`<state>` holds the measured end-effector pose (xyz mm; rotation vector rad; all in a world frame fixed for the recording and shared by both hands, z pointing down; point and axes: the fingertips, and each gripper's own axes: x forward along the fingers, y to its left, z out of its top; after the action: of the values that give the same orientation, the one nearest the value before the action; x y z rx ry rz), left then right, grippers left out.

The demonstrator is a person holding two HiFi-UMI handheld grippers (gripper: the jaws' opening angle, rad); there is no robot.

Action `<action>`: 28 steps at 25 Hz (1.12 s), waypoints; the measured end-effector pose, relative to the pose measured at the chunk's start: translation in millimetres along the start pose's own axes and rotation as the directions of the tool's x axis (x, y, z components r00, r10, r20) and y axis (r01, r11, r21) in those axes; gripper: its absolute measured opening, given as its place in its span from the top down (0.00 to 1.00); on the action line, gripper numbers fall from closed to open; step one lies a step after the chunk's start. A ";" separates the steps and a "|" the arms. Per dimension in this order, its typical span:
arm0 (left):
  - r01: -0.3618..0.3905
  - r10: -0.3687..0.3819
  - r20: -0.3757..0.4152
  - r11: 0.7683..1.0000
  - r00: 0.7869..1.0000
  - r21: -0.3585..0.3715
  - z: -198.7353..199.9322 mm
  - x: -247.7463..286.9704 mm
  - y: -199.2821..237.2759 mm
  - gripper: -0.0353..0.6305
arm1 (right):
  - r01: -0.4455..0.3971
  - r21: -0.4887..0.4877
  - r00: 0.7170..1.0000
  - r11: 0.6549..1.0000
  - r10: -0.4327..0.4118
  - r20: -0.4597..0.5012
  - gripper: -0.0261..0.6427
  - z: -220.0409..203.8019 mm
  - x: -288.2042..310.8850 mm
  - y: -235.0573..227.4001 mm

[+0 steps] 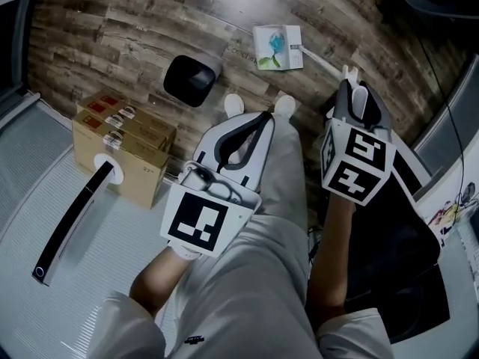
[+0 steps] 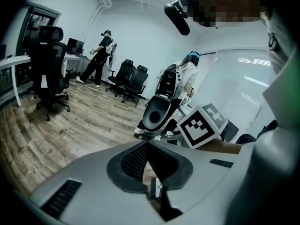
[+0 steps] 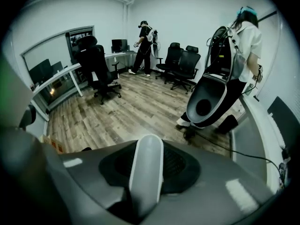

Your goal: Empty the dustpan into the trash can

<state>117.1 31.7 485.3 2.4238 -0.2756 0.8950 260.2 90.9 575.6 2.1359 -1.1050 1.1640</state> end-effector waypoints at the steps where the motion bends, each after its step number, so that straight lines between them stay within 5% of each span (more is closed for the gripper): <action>1: -0.001 0.001 -0.001 1.000 1.000 -0.001 -1.3 -1.2 -0.8 0.94 | 0.003 -0.001 1.000 1.000 -0.003 0.006 0.78 -1.8 -1.4 0.2; 19: -0.038 0.036 0.058 0.999 0.998 0.033 -9.6 -54.3 -11.0 0.94 | -0.031 -0.054 0.997 0.998 0.034 0.071 0.79 -24.2 -42.0 31.7; 28: -0.059 0.054 0.104 0.997 0.993 0.052 0.9 -80.0 -16.0 0.94 | -0.060 -0.087 0.989 0.994 0.071 0.130 0.79 -2.1 -103.1 32.8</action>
<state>62.6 45.1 425.9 2.5282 -0.3633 0.8139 199.5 117.8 490.2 2.1537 -1.2684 0.9978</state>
